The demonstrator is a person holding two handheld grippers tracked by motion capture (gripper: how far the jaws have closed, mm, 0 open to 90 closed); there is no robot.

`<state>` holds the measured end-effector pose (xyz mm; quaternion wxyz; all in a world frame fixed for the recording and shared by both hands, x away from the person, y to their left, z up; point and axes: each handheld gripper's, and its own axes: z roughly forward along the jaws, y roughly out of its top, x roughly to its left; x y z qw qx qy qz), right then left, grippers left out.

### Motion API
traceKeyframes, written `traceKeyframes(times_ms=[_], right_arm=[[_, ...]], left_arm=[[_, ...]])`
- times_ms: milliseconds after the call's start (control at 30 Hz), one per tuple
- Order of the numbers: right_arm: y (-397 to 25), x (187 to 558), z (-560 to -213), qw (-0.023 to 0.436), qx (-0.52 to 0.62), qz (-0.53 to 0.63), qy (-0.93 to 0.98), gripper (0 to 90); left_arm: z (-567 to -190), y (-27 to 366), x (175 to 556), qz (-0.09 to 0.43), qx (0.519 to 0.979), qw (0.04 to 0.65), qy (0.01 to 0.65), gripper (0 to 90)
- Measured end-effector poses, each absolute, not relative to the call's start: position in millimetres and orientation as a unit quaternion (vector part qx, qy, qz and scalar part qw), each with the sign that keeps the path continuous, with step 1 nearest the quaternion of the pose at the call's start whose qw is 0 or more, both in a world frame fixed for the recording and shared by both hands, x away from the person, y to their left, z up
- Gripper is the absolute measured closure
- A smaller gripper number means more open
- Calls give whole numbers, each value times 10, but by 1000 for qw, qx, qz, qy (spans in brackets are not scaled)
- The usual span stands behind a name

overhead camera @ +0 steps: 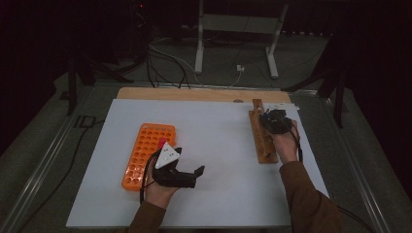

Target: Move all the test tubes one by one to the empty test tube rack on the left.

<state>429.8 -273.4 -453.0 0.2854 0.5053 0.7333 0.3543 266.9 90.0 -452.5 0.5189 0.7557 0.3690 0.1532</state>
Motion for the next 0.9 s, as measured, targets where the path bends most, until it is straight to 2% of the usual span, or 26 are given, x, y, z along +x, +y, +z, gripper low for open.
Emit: traceKeyframes(times_ms=[333,900], right_arm=[[-2760,4198,-4391,300,495,372,726,760],[-2855,3902,-3918,320,472,443,692,760]], left_arm=[[-4531,926,2676,152,753,521,374,9],[-4545,918,2682,151,753,517,378,9]])
